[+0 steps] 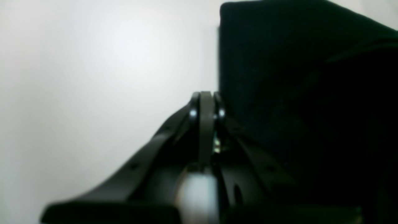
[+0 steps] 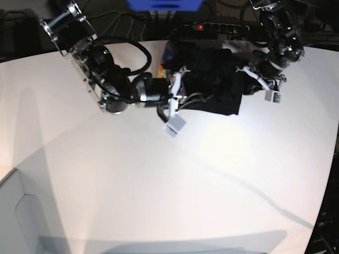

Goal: Fold the T-shirt properly
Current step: 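Press the folded bundle down with the right gripper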

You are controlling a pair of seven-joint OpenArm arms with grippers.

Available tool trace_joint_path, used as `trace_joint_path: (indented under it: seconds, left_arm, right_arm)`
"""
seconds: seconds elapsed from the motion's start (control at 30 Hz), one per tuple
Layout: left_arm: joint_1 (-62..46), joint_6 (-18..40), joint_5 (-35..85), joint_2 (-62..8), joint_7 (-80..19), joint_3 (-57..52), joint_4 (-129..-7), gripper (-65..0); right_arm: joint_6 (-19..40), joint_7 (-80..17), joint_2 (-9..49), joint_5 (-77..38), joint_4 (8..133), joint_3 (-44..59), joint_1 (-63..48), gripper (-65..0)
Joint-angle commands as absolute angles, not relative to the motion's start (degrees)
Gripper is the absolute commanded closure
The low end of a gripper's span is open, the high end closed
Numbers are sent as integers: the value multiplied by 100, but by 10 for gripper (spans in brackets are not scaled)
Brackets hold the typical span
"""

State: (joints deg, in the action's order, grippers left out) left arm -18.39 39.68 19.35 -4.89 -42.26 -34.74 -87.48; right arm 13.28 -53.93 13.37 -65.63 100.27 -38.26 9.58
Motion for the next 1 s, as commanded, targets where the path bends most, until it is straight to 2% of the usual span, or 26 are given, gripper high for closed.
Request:
trace_joint_path:
  seconds: [0.0, 0.23, 0.37, 0.63, 0.73, 0.97]
  left_arm:
    - [-1930, 3899, 1455, -488, -4734, -3459, -8690, 0]
    - [-1938, 3899, 1455, -488, -4734, -3477, -8690, 0]
    - [-1938, 3899, 1455, -488, -4734, -3477, -8681, 0]
    - [-1938, 3899, 1455, -497, -4734, -3486, -8681, 0]
    - [-1938, 3899, 1455, -497, -4734, -3486, -8699, 0]
    - [-1938, 3899, 1499, -637, -4734, -3477, -8690, 0]
  right_arm:
    - [1411, -5262, 1297, -6413, 10070, -4004, 1095, 0]
    - [1420, -5235, 681, -3398, 10053, -5499, 1209, 0]
    - [1437, -5235, 391, -2413, 10053, -5895, 1103, 0]
    - [1446, -5226, 145, -2114, 10035, -5895, 1358, 0]
    - [1446, -5156, 119, -2123, 9657, -5895, 1508, 0]
    - [1446, -3459, 119, -2114, 7767, -5930, 1596, 0]
